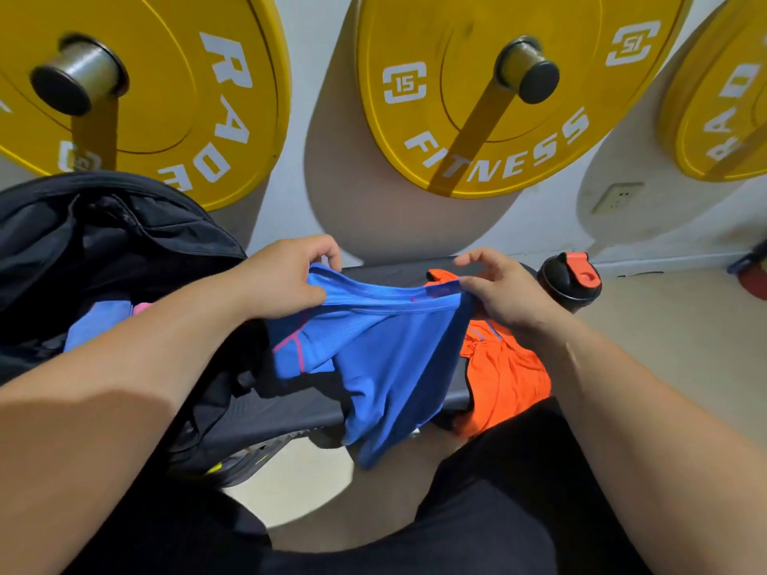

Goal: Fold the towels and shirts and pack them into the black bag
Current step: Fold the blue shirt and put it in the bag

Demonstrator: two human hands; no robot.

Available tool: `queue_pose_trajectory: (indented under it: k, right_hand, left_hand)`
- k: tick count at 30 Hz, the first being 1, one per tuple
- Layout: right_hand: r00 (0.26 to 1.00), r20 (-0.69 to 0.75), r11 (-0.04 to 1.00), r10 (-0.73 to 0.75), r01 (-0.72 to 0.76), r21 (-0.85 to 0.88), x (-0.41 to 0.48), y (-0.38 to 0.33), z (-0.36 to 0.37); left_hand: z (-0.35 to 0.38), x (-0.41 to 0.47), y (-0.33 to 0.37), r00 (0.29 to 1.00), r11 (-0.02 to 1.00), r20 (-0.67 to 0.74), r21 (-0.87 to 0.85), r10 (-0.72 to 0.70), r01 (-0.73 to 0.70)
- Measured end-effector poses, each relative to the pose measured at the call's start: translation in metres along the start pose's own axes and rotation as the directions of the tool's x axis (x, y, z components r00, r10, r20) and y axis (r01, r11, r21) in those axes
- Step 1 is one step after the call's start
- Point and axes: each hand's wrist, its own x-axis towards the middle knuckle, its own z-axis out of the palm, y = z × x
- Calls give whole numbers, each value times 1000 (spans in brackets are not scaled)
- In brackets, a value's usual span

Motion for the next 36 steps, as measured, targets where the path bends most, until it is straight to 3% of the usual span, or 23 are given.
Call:
queue_pose_trajectory:
  k: [3, 5, 7, 9, 10, 11, 15, 18, 20, 21, 22, 23, 25, 27, 29, 30, 32, 35, 36]
  right_hand:
    - [996, 80, 994, -36, 43, -95, -4, 0, -11]
    - [987, 151, 920, -59, 113, -375, -4, -1, -15]
    - [963, 265, 659, -40, 225, -717, 0, 1, -16]
    - [946, 321, 322, -35, 315, -893, 1, 6, -17]
    - [945, 323, 242, -56, 327, -914, 3, 9, -19]
    - [944, 316, 228, -90, 329, -917, 5, 8, -22]
    - [949, 220, 412, -225, 297, -862, 16, 2, -38]
    - [952, 163, 663, -261, 299, -686, 16, -11, -48]
    - [953, 136, 768, -272, 300, -566, 11, -24, -51]
    - [953, 119, 794, -279, 299, -530, 9, -30, -52]
    - [953, 107, 818, -283, 298, -493, 7, -34, -51]
    - [953, 104, 839, -284, 299, -454, 4, -38, -50]
    - [956, 96, 873, -278, 293, -390, -1, -42, -48]
    - [955, 76, 855, -285, 289, -430, -4, -40, -49]
    - [949, 66, 790, -310, 295, -537, -6, -39, -52]
    - [946, 60, 761, -318, 292, -580, -7, -38, -54]
    - [941, 45, 733, -336, 291, -615, -11, -39, -59]
    - [938, 19, 780, -345, 298, -550, -16, -40, -63]
    - [944, 11, 798, -329, 285, -531, -19, -41, -63]
  left_hand:
    - [0, 0, -11, 999, 999, 33, 3, -35, 35]
    - [-2, 1, -13, 998, 998, 22, -27, -51, 51]
    - [-5, 1, -12, 1000, 998, 10, -67, -16, 17]
    - [-9, 2, -8, 999, 993, 36, -118, 8, -4]
    - [-10, 3, -8, 998, 988, 57, -156, 16, -7]
    - [-11, 4, -8, 997, 981, 75, -192, 29, -14]
    - [-15, 7, -18, 999, 981, 50, -195, 2, 7]
    - [-13, 6, -26, 983, 983, -93, -112, -159, 148]
    - [-10, 3, -27, 934, 960, -224, -42, -279, 277]
    - [-6, 2, -26, 895, 941, -291, -82, -338, 328]
    - [-1, 2, -26, 844, 902, -329, -233, -424, 362]
    - [4, 1, -22, 801, 813, -304, -468, -515, 345]
    - [12, 2, -13, 776, 503, -132, -824, -617, 260]
    - [17, 5, -5, 810, 312, -14, -927, -587, 210]
    - [19, 7, 4, 809, 235, -1, -957, -588, 170]
    - [19, 8, 7, 797, 239, -24, -959, -604, 152]
    - [17, 7, 10, 798, 347, -94, -926, -595, 150]
    - [11, 0, 18, 893, 543, -120, -826, -433, 152]
    - [6, -2, 21, 927, 651, -122, -744, -355, 151]
